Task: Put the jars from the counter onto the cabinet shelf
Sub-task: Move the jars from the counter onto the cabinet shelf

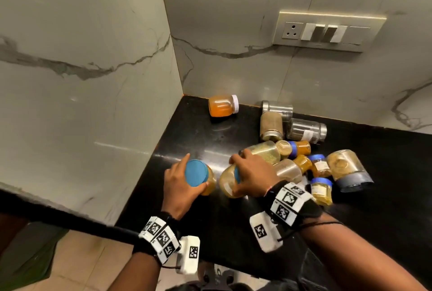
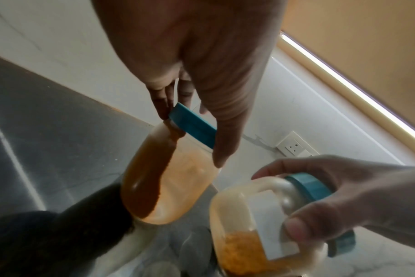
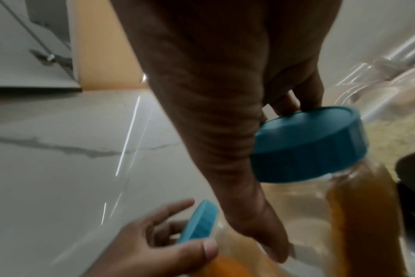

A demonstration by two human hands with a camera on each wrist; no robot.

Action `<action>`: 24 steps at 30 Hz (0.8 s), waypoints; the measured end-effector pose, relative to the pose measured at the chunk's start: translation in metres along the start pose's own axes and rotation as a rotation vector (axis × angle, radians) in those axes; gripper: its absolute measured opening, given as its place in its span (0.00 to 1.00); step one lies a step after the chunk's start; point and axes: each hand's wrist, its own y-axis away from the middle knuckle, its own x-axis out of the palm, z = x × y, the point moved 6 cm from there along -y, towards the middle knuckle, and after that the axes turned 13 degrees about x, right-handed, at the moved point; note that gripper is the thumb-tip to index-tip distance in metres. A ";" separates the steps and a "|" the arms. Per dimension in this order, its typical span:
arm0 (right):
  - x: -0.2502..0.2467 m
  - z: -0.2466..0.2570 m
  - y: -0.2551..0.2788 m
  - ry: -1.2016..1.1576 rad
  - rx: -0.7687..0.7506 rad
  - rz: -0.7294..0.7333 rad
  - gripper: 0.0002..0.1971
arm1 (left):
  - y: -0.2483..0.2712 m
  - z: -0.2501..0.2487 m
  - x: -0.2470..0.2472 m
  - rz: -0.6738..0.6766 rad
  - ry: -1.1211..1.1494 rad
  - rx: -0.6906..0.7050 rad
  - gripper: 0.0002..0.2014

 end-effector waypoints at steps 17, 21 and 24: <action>0.057 -0.008 -0.001 -0.582 -0.102 -0.144 0.52 | 0.021 0.007 0.022 -0.056 0.212 -0.181 0.56; 0.073 -0.018 -0.005 -0.882 -0.053 -0.151 0.56 | 0.025 0.017 0.035 -0.054 0.380 -0.237 0.61; 0.087 -0.023 -0.008 -1.106 0.018 -0.102 0.54 | 0.023 0.018 0.039 -0.060 0.476 -0.242 0.55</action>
